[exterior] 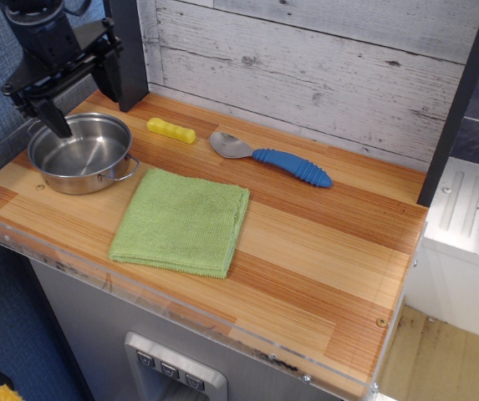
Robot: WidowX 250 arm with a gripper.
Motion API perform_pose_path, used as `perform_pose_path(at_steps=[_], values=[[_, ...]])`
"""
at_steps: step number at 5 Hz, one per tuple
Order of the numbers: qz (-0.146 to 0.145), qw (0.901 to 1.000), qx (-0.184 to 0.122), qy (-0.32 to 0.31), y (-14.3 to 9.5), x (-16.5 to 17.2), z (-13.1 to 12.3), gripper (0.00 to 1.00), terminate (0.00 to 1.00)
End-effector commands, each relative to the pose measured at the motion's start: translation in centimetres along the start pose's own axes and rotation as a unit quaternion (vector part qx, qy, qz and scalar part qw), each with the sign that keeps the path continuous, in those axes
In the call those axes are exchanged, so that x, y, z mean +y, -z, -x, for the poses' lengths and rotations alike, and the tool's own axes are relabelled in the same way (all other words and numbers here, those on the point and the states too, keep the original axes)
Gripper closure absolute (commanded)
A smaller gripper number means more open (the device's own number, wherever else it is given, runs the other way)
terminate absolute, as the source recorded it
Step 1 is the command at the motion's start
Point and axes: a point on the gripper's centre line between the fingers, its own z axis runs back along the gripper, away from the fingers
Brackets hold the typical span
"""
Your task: Place the vessel on the left edge of the table
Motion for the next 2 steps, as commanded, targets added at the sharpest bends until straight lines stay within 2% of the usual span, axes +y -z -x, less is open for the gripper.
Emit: perform_pose_path(at_steps=[1,2], values=[[0.021,0.9995,-0.023,0.002,-1.97,0.08,0.01,0.0,0.0],[0.021,0.9995,-0.023,0.002,-1.97,0.08,0.01,0.0,1.0]])
